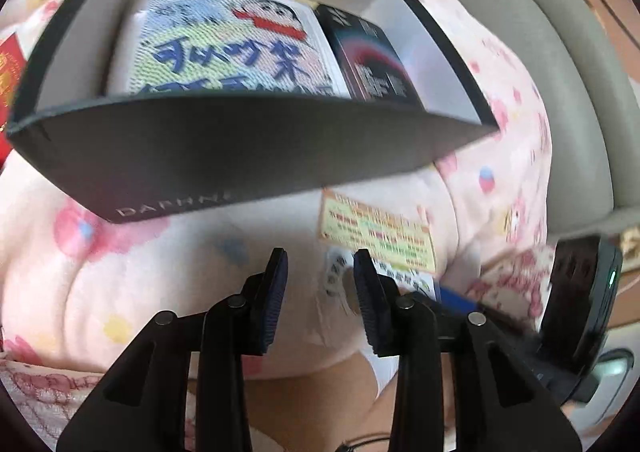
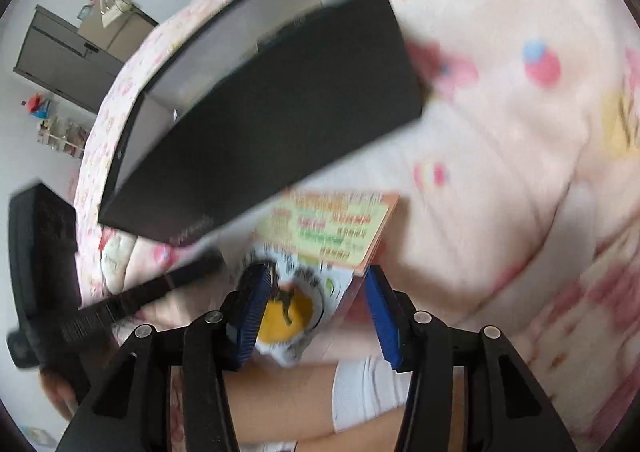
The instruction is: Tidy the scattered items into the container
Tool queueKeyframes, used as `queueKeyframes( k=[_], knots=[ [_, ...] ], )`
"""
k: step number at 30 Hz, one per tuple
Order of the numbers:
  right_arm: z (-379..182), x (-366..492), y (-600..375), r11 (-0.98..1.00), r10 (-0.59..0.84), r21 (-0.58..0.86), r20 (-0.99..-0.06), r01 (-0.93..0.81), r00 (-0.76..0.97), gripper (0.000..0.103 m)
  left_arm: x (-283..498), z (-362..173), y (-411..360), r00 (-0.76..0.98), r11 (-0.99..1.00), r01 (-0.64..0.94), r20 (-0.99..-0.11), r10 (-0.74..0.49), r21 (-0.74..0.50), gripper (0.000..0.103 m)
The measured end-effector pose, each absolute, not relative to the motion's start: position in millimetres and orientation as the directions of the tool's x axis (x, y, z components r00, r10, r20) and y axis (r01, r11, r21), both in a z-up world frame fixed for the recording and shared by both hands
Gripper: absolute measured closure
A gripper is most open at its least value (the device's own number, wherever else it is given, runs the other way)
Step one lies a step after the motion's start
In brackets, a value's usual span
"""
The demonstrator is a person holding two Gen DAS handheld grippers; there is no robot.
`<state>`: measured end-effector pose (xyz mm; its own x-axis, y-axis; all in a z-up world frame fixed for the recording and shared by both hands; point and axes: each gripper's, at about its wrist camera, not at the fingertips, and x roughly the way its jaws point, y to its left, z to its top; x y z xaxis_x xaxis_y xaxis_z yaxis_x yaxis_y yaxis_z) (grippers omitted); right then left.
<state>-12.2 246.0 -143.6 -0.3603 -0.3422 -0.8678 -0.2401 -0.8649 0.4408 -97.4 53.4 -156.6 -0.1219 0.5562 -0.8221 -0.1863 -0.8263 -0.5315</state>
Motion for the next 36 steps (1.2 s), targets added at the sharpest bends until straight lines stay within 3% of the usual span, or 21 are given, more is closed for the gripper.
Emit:
queueKeyframes(
  k=[2, 9, 13, 15, 19, 23, 30, 36],
  knots=[
    [-149, -14, 238, -0.892, -0.321, 0.404, -0.883, -0.205, -0.343, 0.058, -100, -160, 55, -0.116, -0.829, -0.172, -0.825, 0.553, -0.532, 0.059],
    [-165, -28, 239, -0.873, -0.323, 0.418, -0.881, -0.25, -0.344, 0.057, -102, -174, 73, -0.055, -0.832, -0.183, -0.839, 0.541, -0.524, 0.059],
    [-156, -29, 237, -0.89, -0.324, 0.415, -0.867, -0.189, -0.379, 0.078, -98, -177, 85, -0.016, -0.81, -0.212, -0.827, 0.562, -0.546, 0.06],
    [-150, -28, 236, -0.898, -0.321, 0.409, -0.862, -0.164, -0.392, 0.084, -94, -173, 87, -0.001, -0.787, -0.233, -0.81, 0.587, -0.571, 0.073],
    [-120, -24, 229, -0.931, -0.3, 0.362, -0.839, -0.053, -0.454, 0.094, -84, -160, 84, 0.031, -0.67, -0.247, -0.697, 0.717, -0.7, 0.076],
    [-96, -27, 229, -0.905, -0.381, 0.425, -0.788, 0.019, -0.483, 0.097, -82, -139, 92, 0.024, -0.574, -0.301, -0.607, 0.794, -0.762, 0.076],
    [-47, -40, 234, -0.874, -0.456, 0.469, -0.71, 0.123, -0.536, 0.098, -102, -97, 94, -0.041, -0.525, -0.356, -0.548, 0.835, -0.773, 0.076],
    [-41, -60, 228, -0.908, -0.408, 0.391, -0.743, 0.151, -0.531, 0.098, -107, -113, 76, -0.047, -0.625, -0.311, -0.645, 0.763, -0.716, 0.075]
  ],
)
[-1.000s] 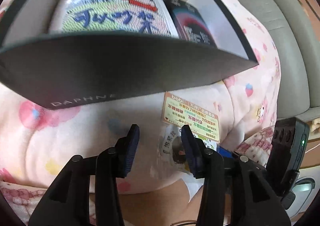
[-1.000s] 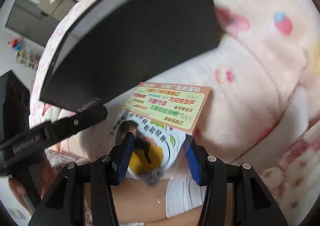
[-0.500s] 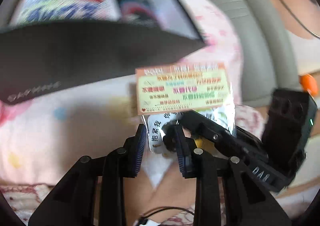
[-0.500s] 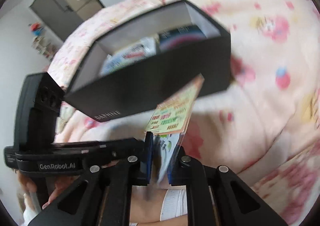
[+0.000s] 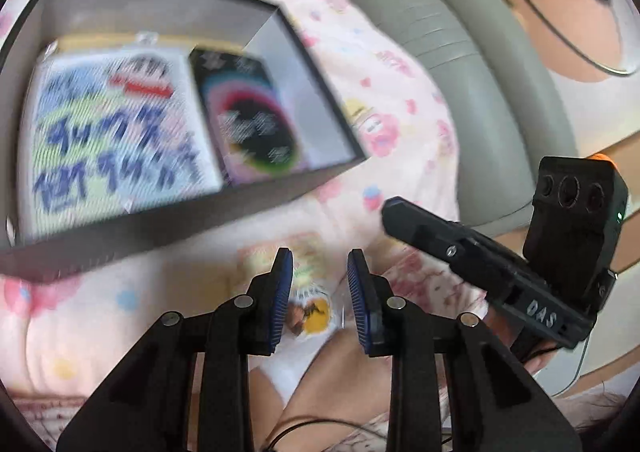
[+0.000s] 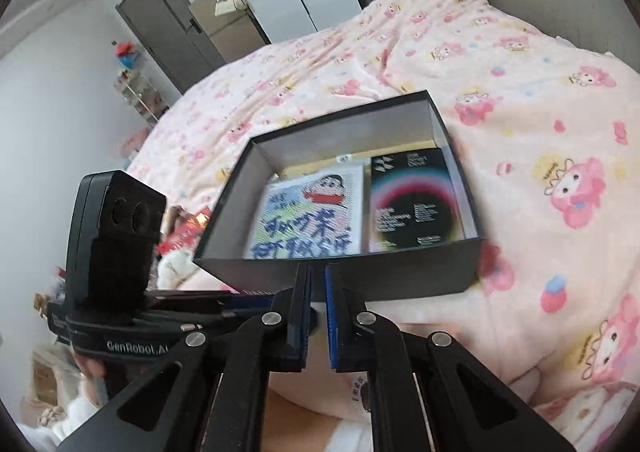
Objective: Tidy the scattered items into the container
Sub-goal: 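Bring the babi card over the black box rim with both grippers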
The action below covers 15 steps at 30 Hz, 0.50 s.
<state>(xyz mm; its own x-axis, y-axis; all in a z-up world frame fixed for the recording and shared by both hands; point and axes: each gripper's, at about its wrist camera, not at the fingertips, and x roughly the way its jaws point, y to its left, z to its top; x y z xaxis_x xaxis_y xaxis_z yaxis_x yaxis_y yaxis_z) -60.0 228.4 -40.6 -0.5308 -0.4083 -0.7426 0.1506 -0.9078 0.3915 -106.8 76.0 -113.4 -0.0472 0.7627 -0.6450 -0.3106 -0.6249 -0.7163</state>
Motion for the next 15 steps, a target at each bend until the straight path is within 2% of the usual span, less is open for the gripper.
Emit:
queueKeyframes(
  k=[2, 4, 6, 8, 9, 12, 13, 14, 15],
  knots=[
    [-52, -54, 246, -0.91, -0.399, 0.401, -0.773, 0.107, -0.492, 0.095, -103, -125, 73, -0.033, -0.67, -0.27, -0.689, 0.724, -0.692, 0.073],
    [-69, -52, 257, -0.927, -0.346, 0.374, -0.817, 0.033, -0.461, 0.078, -100, -140, 77, -0.004, -0.704, -0.248, -0.726, 0.688, -0.665, 0.068],
    [-93, -52, 264, -0.939, -0.28, 0.337, -0.867, -0.072, -0.413, 0.071, -95, -152, 88, 0.035, -0.729, -0.249, -0.758, 0.652, -0.638, 0.056],
    [-106, -45, 270, -0.923, -0.293, 0.366, -0.871, -0.123, -0.395, 0.069, -93, -164, 99, 0.047, -0.748, -0.246, -0.778, 0.626, -0.616, 0.05],
    [-111, -42, 270, -0.921, -0.293, 0.368, -0.873, -0.131, -0.39, 0.066, -93, -171, 104, 0.049, -0.762, -0.244, -0.792, 0.608, -0.6, 0.05],
    [-117, -38, 273, -0.926, -0.25, 0.338, -0.881, -0.167, -0.401, 0.066, -93, -176, 112, 0.015, -0.77, -0.248, -0.797, 0.604, -0.588, 0.051],
    [-116, -37, 275, -0.924, -0.247, 0.341, -0.878, -0.174, -0.41, 0.066, -94, -177, 115, 0.007, -0.768, -0.251, -0.795, 0.607, -0.589, 0.056],
    [-114, -36, 278, -0.918, -0.251, 0.352, -0.871, -0.18, -0.423, 0.066, -95, -178, 118, 0.004, -0.77, -0.257, -0.797, 0.604, -0.584, 0.081],
    [-113, -35, 281, -0.914, -0.251, 0.36, -0.865, -0.188, -0.435, 0.065, -95, -182, 121, 0.004, -0.777, -0.272, -0.808, 0.589, -0.567, 0.095]
  ],
)
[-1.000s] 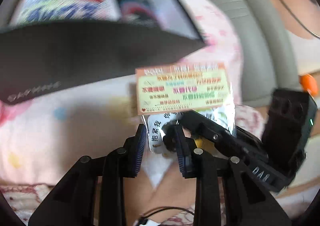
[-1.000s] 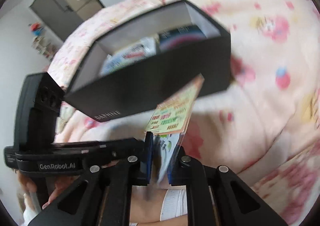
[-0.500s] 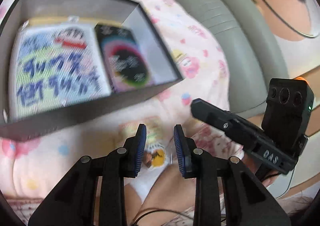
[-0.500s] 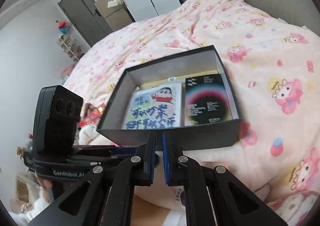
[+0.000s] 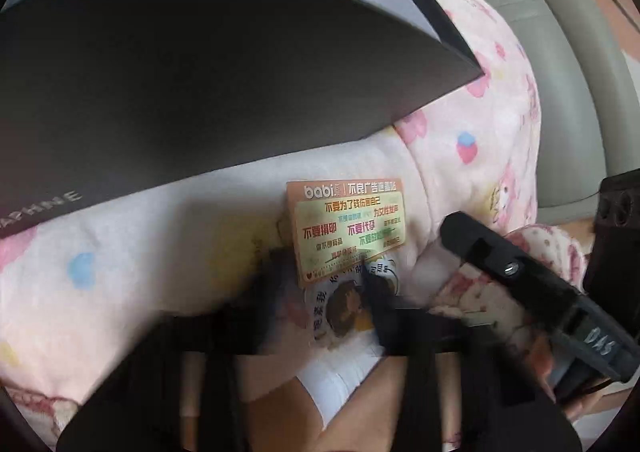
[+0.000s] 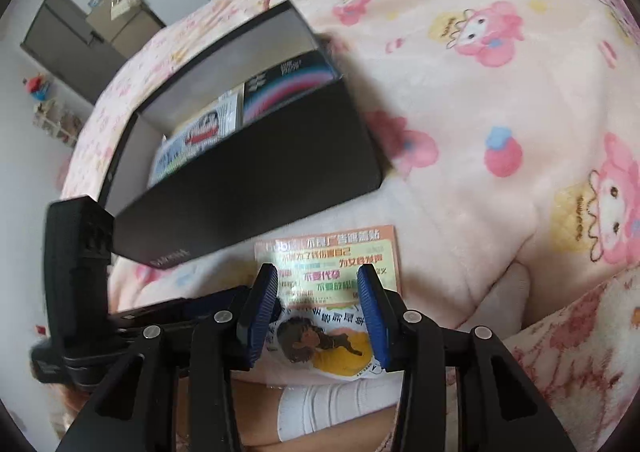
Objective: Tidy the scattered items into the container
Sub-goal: 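Bring the babi card over the black box rim with both grippers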
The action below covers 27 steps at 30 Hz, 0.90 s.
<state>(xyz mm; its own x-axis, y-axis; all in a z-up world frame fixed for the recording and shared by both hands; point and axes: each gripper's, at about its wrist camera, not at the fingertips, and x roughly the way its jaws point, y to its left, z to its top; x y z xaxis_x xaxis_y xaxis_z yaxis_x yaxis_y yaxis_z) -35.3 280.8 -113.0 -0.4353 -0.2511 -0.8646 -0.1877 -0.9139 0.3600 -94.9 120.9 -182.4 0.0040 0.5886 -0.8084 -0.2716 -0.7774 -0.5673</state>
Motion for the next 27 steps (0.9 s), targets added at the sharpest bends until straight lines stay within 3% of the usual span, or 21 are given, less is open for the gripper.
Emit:
queueKeyframes(
  k=[10, 19, 27],
  knots=[
    [-124, -38, 275, -0.916, -0.27, 0.362, -0.874, -0.17, -0.405, 0.059, -77, -141, 56, -0.167, -0.824, -0.268, -0.818, 0.55, -0.499, 0.098],
    [-160, -59, 235, -0.935, -0.311, 0.343, -0.917, -0.094, -0.251, 0.052, -84, -156, 46, -0.168, -0.837, -0.197, -0.823, 0.542, -0.511, 0.097],
    [-169, -66, 230, -0.926, -0.34, 0.368, -0.908, -0.081, -0.245, 0.047, -84, -163, 52, -0.158, -0.845, -0.176, -0.832, 0.531, -0.506, 0.095]
  ],
)
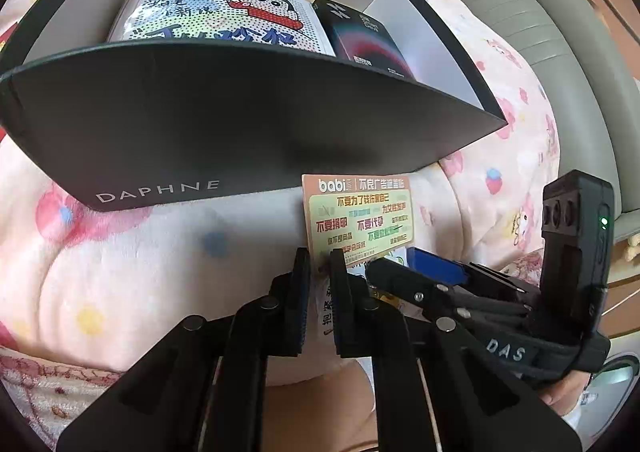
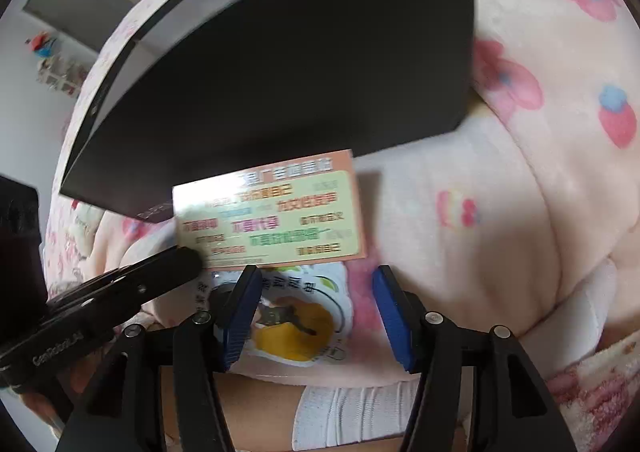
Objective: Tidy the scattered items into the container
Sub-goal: 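Bring the babi card over the black box rim with both grippers, then lower the babi card into the black box and open both grippers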
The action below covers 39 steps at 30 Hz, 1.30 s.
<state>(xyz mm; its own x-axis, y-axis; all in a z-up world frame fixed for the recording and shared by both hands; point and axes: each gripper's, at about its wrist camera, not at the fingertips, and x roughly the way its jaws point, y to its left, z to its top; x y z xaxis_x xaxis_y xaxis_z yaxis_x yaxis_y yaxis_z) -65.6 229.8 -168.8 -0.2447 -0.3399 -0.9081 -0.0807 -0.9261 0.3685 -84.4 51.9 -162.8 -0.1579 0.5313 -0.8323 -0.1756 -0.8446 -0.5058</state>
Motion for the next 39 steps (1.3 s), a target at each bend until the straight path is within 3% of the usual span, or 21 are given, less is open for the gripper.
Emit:
queueKeyframes(
  k=[3, 9, 18, 22, 30, 33, 36, 39],
  knots=[
    [-163, -62, 228, -0.922, -0.358, 0.383, -0.895, -0.049, -0.268, 0.048, -83, -161, 54, -0.17, -0.852, -0.19, -0.838, 0.518, -0.488, 0.094],
    [-142, -51, 232, -0.89, -0.417, 0.455, -0.846, -0.04, -0.333, 0.059, -77, -137, 49, -0.21, -0.821, -0.238, -0.798, 0.564, -0.518, 0.089],
    [-42, -68, 251, -0.889, -0.427, 0.449, -0.742, 0.09, -0.516, 0.059, -130, -49, 51, -0.335, -0.788, -0.308, -0.715, 0.614, -0.532, 0.089],
    [-28, -130, 246, -0.924, -0.372, 0.361, -0.771, 0.127, -0.517, 0.059, -188, -69, 63, -0.291, -0.797, -0.259, -0.743, 0.603, -0.546, 0.089],
    [-93, -170, 258, -0.944, -0.319, 0.327, -0.861, 0.048, -0.396, 0.059, -216, -128, 74, -0.203, -0.815, -0.197, -0.791, 0.577, -0.544, 0.087],
    [-90, -173, 258, -0.962, -0.265, 0.263, -0.858, 0.066, -0.44, 0.059, -219, -136, 76, -0.205, -0.836, -0.179, -0.812, 0.547, -0.518, 0.087],
    [-82, -177, 263, -0.961, -0.259, 0.273, -0.838, 0.041, -0.48, 0.059, -218, -138, 73, -0.216, -0.843, -0.175, -0.815, 0.537, -0.509, 0.079],
    [-76, -177, 275, -0.958, -0.244, 0.287, -0.817, -0.002, -0.523, 0.059, -217, -139, 65, -0.239, -0.848, -0.143, -0.814, 0.53, -0.51, 0.079]
  ],
)
